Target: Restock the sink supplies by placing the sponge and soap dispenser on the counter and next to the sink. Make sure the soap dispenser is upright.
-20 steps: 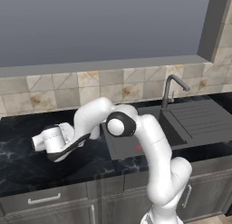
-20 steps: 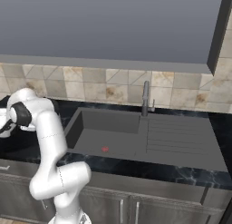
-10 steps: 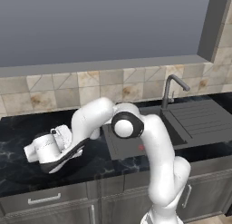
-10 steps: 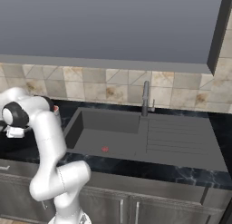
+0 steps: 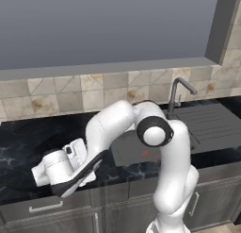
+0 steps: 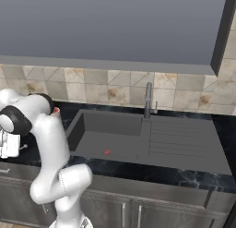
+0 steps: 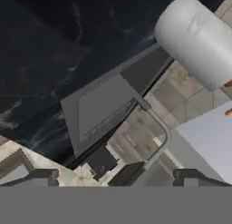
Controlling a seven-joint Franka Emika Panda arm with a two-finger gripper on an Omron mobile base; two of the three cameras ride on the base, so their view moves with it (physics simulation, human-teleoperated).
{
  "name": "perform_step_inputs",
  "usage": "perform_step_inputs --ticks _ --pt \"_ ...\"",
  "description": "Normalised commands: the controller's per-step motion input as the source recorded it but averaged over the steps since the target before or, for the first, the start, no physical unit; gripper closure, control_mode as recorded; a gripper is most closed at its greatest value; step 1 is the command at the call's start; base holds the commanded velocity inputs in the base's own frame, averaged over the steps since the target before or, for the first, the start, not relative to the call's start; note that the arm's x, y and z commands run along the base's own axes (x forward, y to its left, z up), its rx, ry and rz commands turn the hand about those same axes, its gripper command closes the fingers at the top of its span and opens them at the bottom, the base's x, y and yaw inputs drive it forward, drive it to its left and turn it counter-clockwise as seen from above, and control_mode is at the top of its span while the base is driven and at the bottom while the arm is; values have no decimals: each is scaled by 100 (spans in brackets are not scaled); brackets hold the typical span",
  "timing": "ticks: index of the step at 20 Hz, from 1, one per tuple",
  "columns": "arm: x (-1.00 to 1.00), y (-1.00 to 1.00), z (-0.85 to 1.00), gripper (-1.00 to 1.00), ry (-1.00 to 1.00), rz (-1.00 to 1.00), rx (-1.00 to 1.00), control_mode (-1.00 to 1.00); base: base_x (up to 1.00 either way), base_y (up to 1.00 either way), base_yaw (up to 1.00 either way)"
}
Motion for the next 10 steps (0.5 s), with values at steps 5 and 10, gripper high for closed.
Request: perform_step_inputs --ticks 5,10 --pt "-57 -100 68 -100 -31 -13 42 -100 0 0 0" --pt "-44 -100 79 -100 -29 -15 45 -100 0 0 0"
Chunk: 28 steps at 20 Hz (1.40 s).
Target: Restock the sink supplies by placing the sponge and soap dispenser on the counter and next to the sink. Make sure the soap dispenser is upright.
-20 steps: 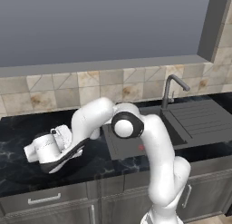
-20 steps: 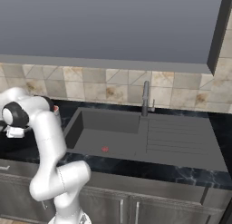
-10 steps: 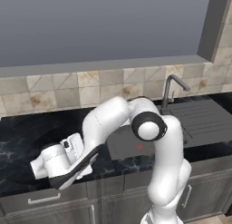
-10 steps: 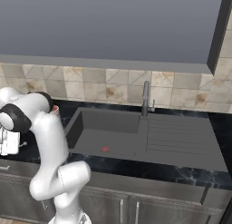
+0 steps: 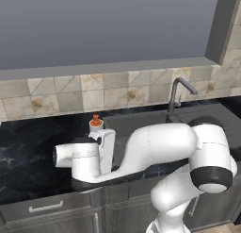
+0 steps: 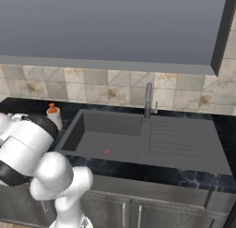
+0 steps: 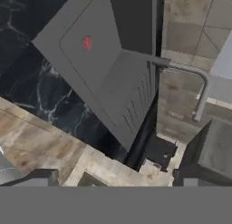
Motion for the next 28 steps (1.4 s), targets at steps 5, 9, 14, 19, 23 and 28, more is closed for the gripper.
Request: perform_step_inputs --ticks 5,9,14,19,23,28 --pt "-39 -100 70 -100 -33 -16 39 -100 0 0 0" --pt "-39 -96 41 -100 -35 -17 35 -100 0 0 0" --pt "-43 -83 7 -100 -28 -16 41 -100 0 0 0" --pt "-27 -54 -2 -100 -12 -6 61 -100 0 0 0" --pt "-5 -41 0 -100 0 0 72 -100 0 0 0" --pt "-3 -9 -3 -100 0 0 49 -100 0 0 0"
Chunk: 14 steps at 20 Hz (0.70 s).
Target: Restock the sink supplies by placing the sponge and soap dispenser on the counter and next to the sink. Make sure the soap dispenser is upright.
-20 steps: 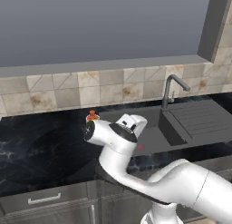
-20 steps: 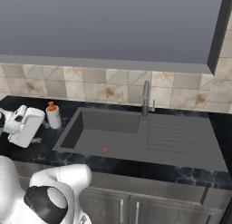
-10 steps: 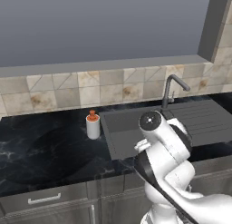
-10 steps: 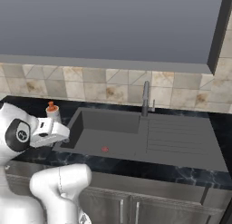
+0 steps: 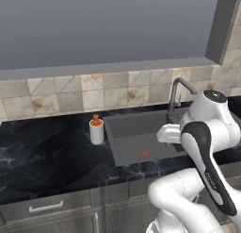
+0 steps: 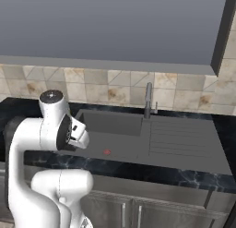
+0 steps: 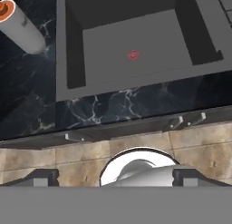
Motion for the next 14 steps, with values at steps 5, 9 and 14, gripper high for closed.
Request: perform_step_inputs --ticks 5,9,14 --pt "0 9 -39 -100 0 0 8 -100 0 0 0" --pt "0 23 -40 -100 0 0 -2 -100 0 0 0" --pt "0 17 -20 -100 3 2 -4 -100 0 0 0"
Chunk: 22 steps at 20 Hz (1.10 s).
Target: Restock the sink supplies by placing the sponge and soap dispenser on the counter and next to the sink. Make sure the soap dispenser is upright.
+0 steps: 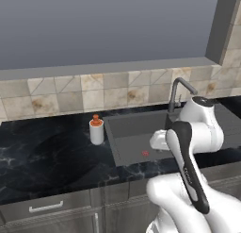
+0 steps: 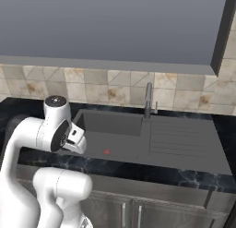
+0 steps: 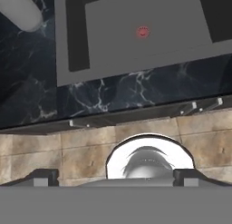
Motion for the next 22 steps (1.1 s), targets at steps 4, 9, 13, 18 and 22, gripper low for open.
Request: perform_step_inputs --ticks 4,9,13,18,22 --pt "0 8 -5 -100 0 0 -2 100 -5 0 0" --pt "0 0 0 -100 0 0 0 100 -37 -1 -23" --pt "0 0 0 -100 0 0 0 100 -44 -13 -56" --pt "0 0 0 -100 0 0 0 100 -31 -5 -66" --pt "0 0 0 -100 0 0 0 100 -7 1 -79"
